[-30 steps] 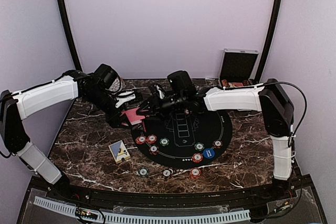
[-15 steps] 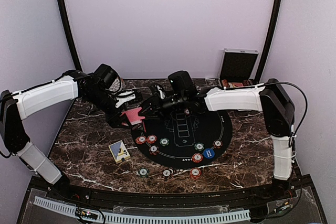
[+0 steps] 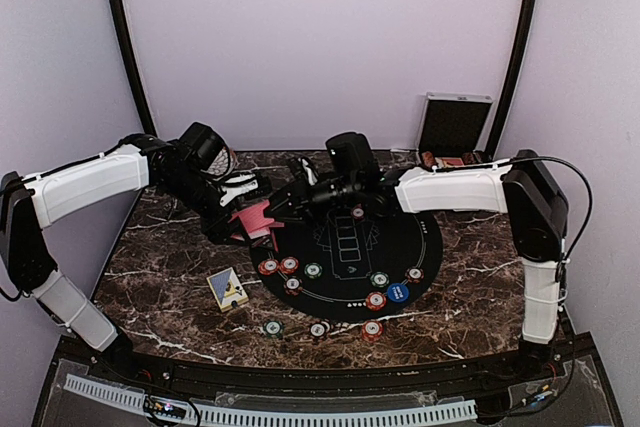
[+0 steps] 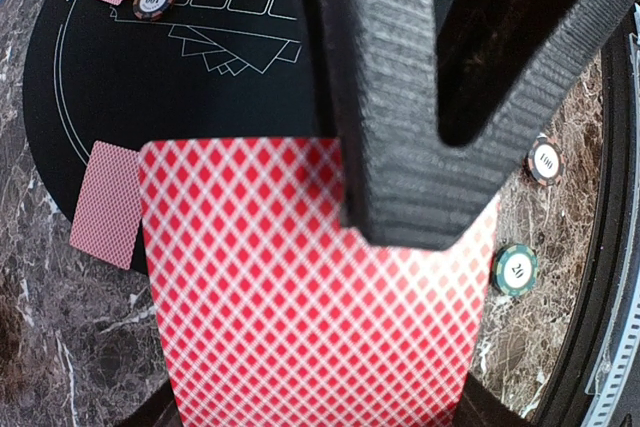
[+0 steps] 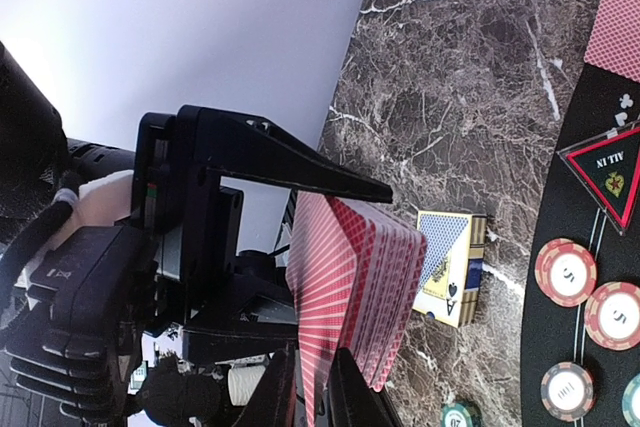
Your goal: Distribute texas hold em gaming equipment
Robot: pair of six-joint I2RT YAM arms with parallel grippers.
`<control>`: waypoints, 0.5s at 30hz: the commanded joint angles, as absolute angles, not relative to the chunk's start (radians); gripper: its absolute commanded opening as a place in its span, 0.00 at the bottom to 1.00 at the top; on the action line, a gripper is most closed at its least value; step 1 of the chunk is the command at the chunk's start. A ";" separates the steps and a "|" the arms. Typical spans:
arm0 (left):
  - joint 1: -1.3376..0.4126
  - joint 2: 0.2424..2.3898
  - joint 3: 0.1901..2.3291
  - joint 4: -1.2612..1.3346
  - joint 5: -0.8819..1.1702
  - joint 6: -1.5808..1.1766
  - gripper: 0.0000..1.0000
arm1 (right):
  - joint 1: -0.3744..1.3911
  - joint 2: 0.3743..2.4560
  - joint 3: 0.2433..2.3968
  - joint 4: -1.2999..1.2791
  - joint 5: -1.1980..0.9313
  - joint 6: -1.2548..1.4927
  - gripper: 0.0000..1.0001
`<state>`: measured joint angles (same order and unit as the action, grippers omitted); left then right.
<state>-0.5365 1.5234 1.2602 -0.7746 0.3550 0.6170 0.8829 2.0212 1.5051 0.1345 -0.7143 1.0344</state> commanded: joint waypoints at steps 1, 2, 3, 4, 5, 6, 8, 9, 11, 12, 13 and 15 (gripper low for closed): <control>-0.534 1.478 1.249 -0.767 0.364 0.627 0.00 | 0.882 1.996 1.489 0.202 -0.739 1.063 0.10; -0.534 1.478 1.248 -0.768 0.364 0.627 0.00 | 0.882 1.998 1.486 0.209 -0.742 1.069 0.09; -0.534 1.478 1.248 -0.768 0.364 0.627 0.00 | 0.881 1.999 1.484 0.213 -0.744 1.072 0.09; -0.534 1.478 1.247 -0.768 0.365 0.627 0.00 | 0.881 2.001 1.483 0.215 -0.745 1.072 0.07; -0.533 1.477 1.247 -0.769 0.365 0.627 0.00 | 0.881 2.004 1.484 0.214 -0.747 1.074 0.06; -0.533 1.477 1.246 -0.768 0.365 0.627 0.00 | 0.879 2.005 1.483 0.215 -0.747 1.075 0.04; -0.535 1.478 1.246 -0.769 0.364 0.627 0.00 | 0.873 2.005 1.478 0.220 -0.752 1.079 0.01; -0.534 1.477 1.245 -0.769 0.364 0.627 0.00 | 0.868 2.002 1.474 0.223 -0.756 1.081 0.00; -0.534 1.476 1.241 -0.768 0.362 0.627 0.00 | 0.854 1.982 1.452 0.240 -0.764 1.086 0.00; -0.534 1.476 1.238 -0.767 0.358 0.627 0.00 | 0.844 1.968 1.437 0.245 -0.767 1.087 0.00; -0.534 1.477 1.236 -0.769 0.356 0.628 0.00 | 0.832 1.954 1.420 0.245 -0.770 1.086 0.00; -0.534 1.478 1.234 -0.770 0.347 0.628 0.00 | 0.807 1.917 1.376 0.244 -0.776 1.078 0.00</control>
